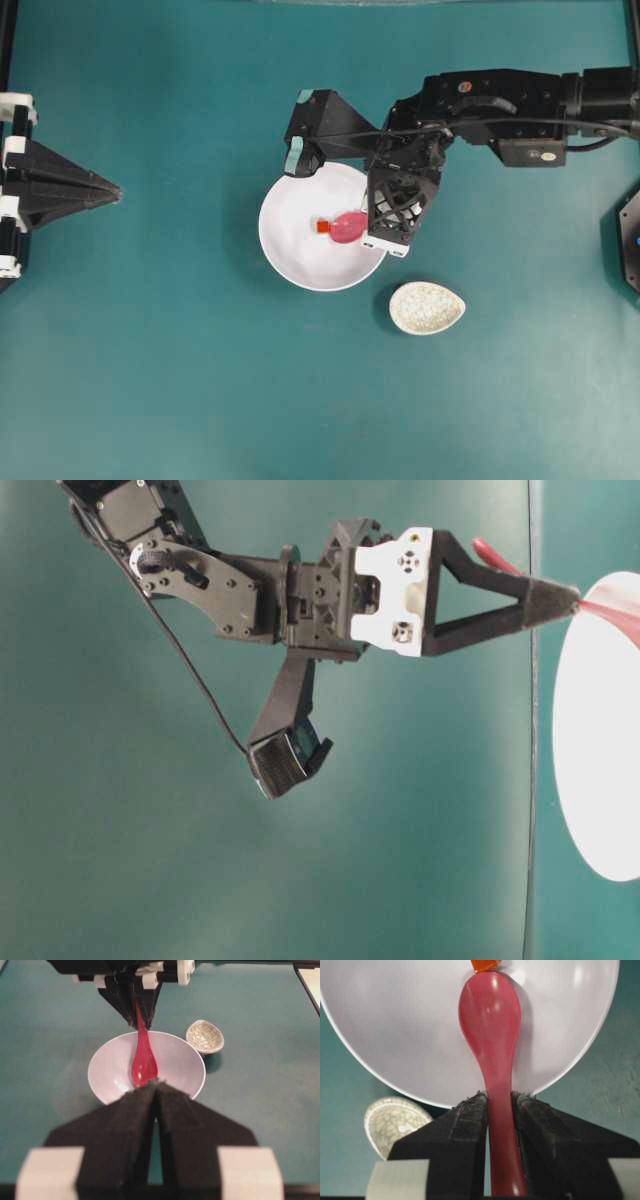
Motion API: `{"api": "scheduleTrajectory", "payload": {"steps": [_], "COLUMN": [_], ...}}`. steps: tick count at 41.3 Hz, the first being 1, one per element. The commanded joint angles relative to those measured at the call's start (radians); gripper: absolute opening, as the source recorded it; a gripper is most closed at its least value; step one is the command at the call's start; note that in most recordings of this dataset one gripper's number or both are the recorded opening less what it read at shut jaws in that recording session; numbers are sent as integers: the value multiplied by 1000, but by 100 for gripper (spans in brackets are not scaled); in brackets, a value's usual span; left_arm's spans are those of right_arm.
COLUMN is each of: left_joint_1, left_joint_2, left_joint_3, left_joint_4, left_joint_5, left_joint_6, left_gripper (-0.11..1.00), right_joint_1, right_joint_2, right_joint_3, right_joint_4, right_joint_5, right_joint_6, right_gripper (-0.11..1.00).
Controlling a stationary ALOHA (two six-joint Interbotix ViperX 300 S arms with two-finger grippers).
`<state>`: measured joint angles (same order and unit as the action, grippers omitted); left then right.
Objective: Grip the spoon and scoop the red block from the bowl with right arm.
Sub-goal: 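Slide the spoon under the red cube with the right gripper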
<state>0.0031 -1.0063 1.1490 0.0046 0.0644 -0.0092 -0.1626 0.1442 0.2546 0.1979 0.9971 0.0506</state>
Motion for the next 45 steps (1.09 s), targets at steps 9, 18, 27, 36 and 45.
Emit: {"api": "scheduleTrajectory", "payload": {"steps": [9, 18, 27, 36, 45], "left_joint_1": [-3, -2, -3, -3, -2], "left_joint_2": [8, 9, 9, 9, 8], "left_joint_3": [-29, -29, -31, -29, -31], "left_joint_4": [2, 2, 2, 2, 2], "left_joint_5": [-5, -5, -6, -6, -9], "left_joint_6": [2, 2, -2, -2, -2], "left_gripper": [1, 1, 1, 1, 1], "right_joint_1": [3, 3, 8, 14, 14], "right_joint_2": [26, 61, 66, 55, 32], "right_joint_3": [-74, -146, -164, -163, -158], "right_joint_4": [5, 14, 51, 52, 52], "right_joint_5": [-66, -91, -91, -97, -103], "right_joint_6": [0, 0, 0, 2, 3], "right_gripper": [24, 24, 24, 24, 24]}}
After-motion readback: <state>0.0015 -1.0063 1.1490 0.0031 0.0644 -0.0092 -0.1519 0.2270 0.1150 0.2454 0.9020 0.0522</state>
